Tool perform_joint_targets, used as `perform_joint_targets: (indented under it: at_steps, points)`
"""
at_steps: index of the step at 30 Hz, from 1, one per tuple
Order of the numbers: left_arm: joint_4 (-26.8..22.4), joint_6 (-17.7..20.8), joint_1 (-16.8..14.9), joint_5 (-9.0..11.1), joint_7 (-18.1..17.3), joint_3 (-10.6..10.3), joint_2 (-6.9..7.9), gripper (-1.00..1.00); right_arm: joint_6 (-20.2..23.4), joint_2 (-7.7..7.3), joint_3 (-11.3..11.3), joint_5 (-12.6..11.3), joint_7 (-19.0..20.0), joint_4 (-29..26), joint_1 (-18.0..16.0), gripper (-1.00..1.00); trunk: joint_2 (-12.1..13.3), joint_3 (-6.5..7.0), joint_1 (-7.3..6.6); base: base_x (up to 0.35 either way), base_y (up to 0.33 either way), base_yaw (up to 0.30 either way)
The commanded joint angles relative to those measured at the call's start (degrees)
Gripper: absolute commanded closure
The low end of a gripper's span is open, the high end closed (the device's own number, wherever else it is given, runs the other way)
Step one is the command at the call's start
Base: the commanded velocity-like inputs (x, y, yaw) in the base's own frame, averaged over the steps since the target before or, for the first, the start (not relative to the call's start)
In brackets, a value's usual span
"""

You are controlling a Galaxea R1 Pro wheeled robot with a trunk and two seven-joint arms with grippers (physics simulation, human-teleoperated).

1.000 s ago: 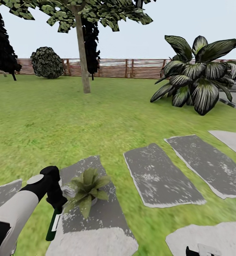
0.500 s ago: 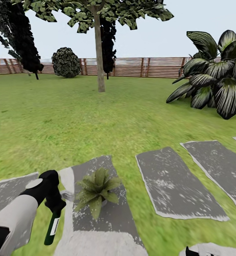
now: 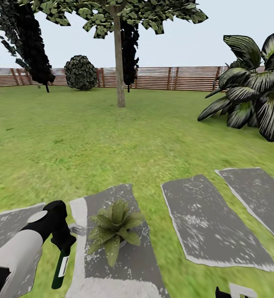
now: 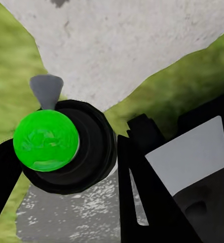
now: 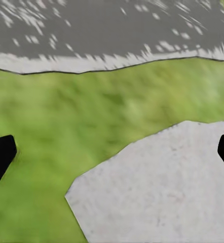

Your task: Pick up the pesticide atomizer in the garden and spray insectifuge to fully cover both potted plants in the garden.

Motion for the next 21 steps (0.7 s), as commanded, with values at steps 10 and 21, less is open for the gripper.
perform_joint_targets:
  at_steps: [10, 21]
  points:
    - [-0.8, 0.6, 1.1, -0.2, -0.5, -0.3, -0.18, 1.00, -0.3, 0.00, -0.4, 0.6, -0.2, 0.1, -0.1, -1.00, 0.0, -0.05, -0.01, 0.000, -0.210, 0.253]
    - [-0.9, 0.6, 1.1, -0.2, -0.5, -0.3, -0.18, 1.00, -0.3, -0.01, -0.4, 0.6, -0.1, 0.1, -0.1, -1.00, 0.0, -0.05, -0.01, 0.000, -0.274, 0.015]
